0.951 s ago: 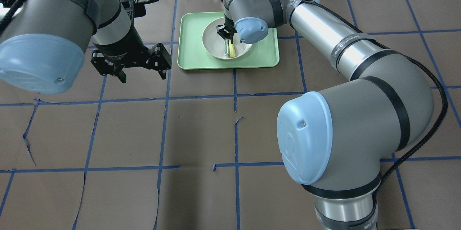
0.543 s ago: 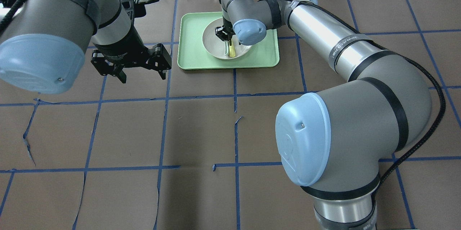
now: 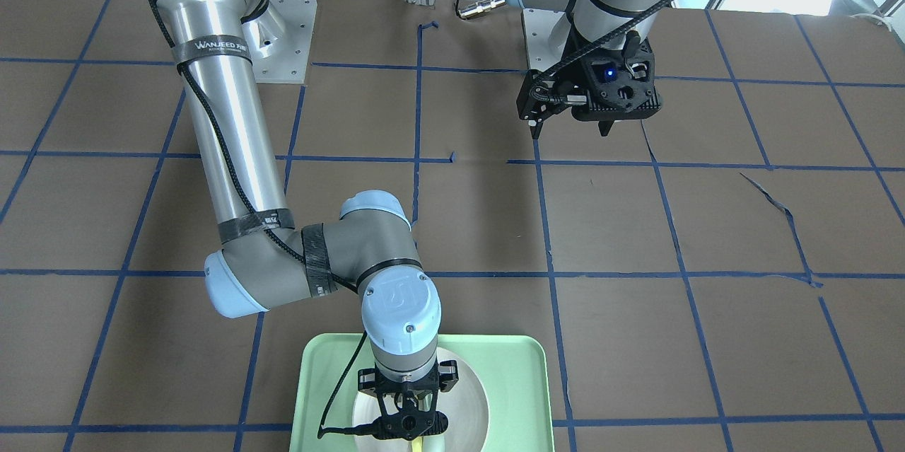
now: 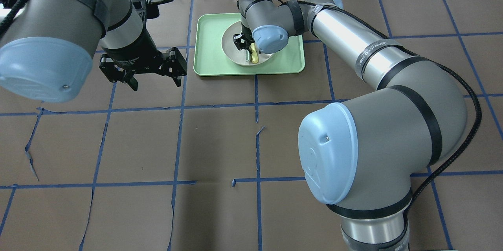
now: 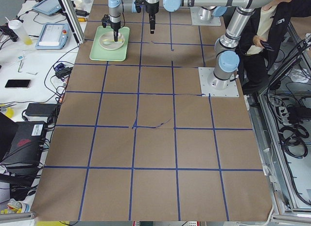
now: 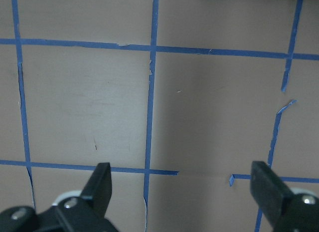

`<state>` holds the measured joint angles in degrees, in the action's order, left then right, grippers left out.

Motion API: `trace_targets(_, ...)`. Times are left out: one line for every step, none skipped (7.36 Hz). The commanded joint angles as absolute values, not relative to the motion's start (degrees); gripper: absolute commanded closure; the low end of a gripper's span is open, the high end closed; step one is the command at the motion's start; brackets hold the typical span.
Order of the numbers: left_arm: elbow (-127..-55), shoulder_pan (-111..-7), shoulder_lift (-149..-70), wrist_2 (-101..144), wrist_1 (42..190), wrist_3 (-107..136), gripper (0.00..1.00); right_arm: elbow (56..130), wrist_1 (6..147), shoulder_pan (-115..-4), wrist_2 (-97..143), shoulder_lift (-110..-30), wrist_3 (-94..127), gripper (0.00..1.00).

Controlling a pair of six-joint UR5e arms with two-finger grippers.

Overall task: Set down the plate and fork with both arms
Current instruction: 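Lower the right gripper and close it on the yellow fork handle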

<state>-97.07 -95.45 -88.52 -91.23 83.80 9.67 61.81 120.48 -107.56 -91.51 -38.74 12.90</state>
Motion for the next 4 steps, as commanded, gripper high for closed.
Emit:
trace_targets(-96.94, -95.45, -88.51, -91.23, 83.85, 9.67, 0.0, 61.96, 120.5, -107.58, -91.84, -38.67, 12.66, 0.65)
trace_targets(-96.94, -95.45, -88.51, -91.23, 83.85, 9.67, 0.0, 61.96, 120.5, -107.58, -92.19, -38.76, 12.57, 0.72)
trace_targets(-96.86, -95.45, -88.51, -91.23, 83.76, 9.67, 0.0, 61.96, 120.41, -107.58, -92.2, -39.02, 12.48, 0.77)
trace_targets(-96.94, -95.45, -88.51, -91.23, 83.85, 9.67, 0.0, 61.88, 120.32, -107.58, -92.2, -39.11, 12.31, 0.81)
